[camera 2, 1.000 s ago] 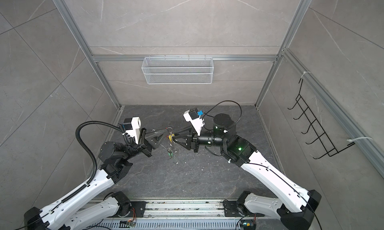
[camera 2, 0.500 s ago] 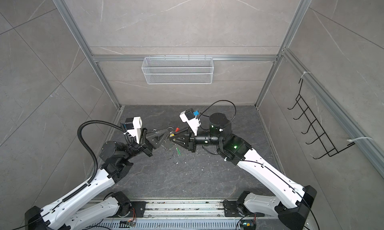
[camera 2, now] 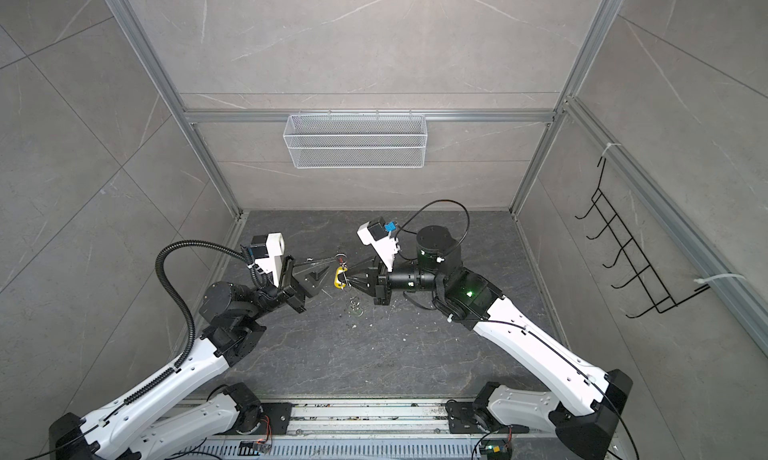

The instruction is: Remove the keys from the keyring

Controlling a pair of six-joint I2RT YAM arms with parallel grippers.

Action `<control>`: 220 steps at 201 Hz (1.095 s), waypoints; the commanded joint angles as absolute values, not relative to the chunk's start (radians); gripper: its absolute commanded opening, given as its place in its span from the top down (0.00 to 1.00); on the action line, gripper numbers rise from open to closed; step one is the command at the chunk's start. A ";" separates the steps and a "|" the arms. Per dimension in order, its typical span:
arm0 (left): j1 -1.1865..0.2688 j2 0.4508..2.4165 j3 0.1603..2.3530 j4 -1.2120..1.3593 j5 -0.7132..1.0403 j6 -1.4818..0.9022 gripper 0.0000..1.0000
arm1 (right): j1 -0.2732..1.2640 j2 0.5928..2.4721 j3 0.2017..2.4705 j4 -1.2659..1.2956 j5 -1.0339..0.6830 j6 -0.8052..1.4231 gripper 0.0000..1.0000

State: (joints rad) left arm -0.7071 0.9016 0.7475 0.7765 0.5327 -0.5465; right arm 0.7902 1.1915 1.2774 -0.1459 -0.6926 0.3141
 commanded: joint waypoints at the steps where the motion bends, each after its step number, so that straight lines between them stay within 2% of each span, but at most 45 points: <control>1: -0.709 0.872 0.760 0.823 0.518 -0.532 1.00 | 0.798 1.201 1.294 -0.177 -0.665 0.295 1.00; 59: -0.709 0.831 0.763 0.760 0.522 -0.515 1.00 | 0.798 1.186 1.312 -0.281 -0.560 0.240 1.00; 185: -0.709 0.727 0.764 0.632 0.486 -0.456 1.00 | 0.796 1.181 1.314 -0.339 -0.518 0.200 1.00; 220: -0.709 0.712 0.795 0.534 0.514 -0.431 1.00 | 0.794 1.187 1.362 -0.421 -0.531 0.149 1.00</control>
